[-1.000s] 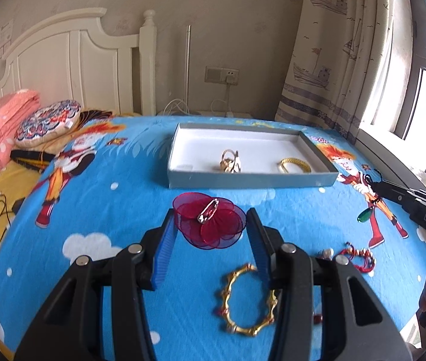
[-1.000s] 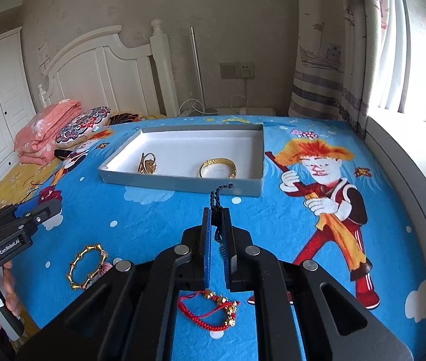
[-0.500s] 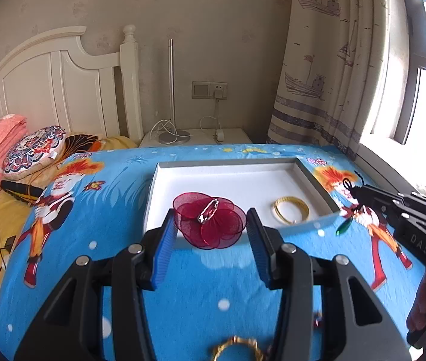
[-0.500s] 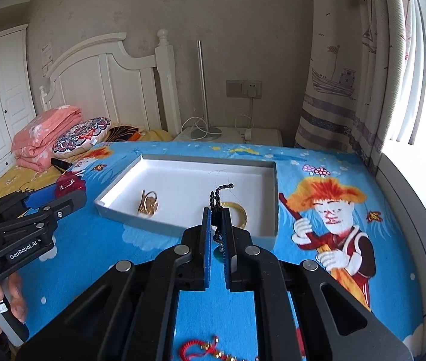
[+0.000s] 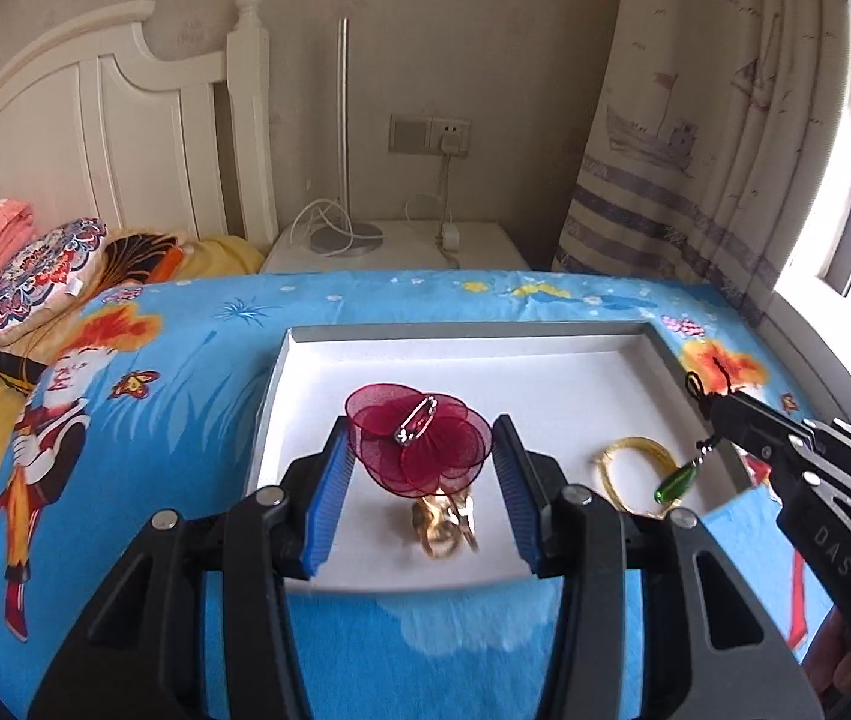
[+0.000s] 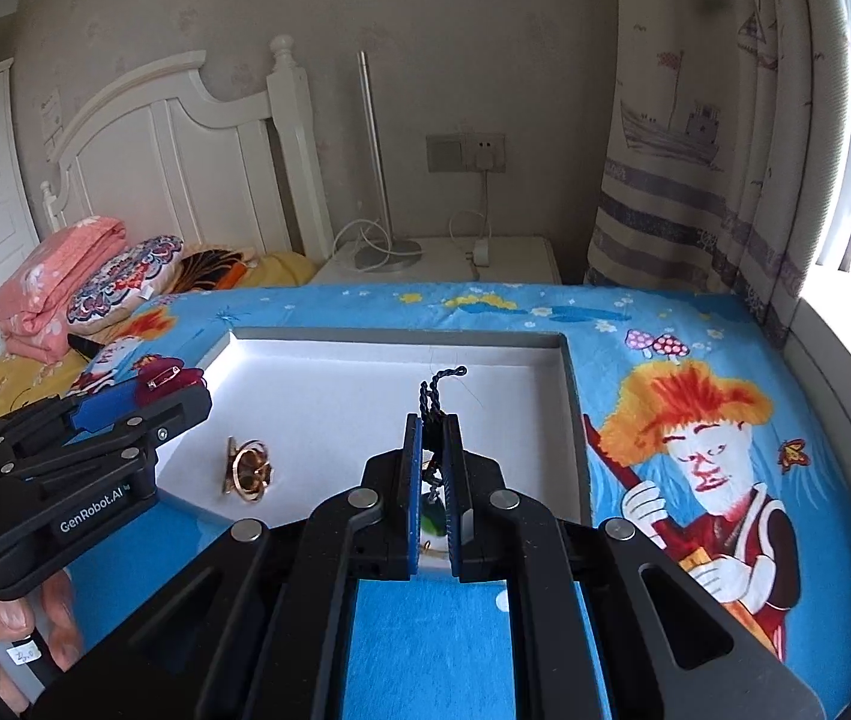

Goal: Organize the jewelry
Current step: 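Lower the brooch into the tray and open the left tool while the right tool carries the pendant over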

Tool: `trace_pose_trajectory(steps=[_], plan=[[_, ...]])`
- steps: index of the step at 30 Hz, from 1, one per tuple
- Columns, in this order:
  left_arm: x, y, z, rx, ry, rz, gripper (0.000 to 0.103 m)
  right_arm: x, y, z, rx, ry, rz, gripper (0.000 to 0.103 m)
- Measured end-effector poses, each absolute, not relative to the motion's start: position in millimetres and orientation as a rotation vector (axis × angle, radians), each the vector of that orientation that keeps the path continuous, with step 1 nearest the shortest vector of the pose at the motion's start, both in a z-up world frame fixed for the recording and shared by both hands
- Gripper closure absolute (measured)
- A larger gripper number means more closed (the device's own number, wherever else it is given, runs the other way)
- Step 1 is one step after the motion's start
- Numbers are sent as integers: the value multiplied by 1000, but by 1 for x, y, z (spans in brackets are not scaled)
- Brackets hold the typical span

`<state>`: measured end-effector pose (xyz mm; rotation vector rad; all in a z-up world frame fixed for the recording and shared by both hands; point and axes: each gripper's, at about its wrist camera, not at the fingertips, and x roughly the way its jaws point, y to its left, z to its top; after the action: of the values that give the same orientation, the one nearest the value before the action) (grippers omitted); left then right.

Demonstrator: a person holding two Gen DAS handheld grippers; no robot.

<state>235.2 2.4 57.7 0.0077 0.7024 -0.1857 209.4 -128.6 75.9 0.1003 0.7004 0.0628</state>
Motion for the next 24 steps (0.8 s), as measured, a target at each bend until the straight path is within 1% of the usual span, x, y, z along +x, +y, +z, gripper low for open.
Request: trace_pose_trajectory(steps=[11,21,23,24], plan=[[278,-3,35,4,768,-186,58,254,-136,47,82,778,31,94],[288,-13,20,16,798,-193,57,267,-137,25,85,824,17,94],[288,-14,19,22,800,-189,52,268,-137,25,84,827,15,92],[287,-13,19,18,796,-190,43,268,-137,25,85,827,13,92]])
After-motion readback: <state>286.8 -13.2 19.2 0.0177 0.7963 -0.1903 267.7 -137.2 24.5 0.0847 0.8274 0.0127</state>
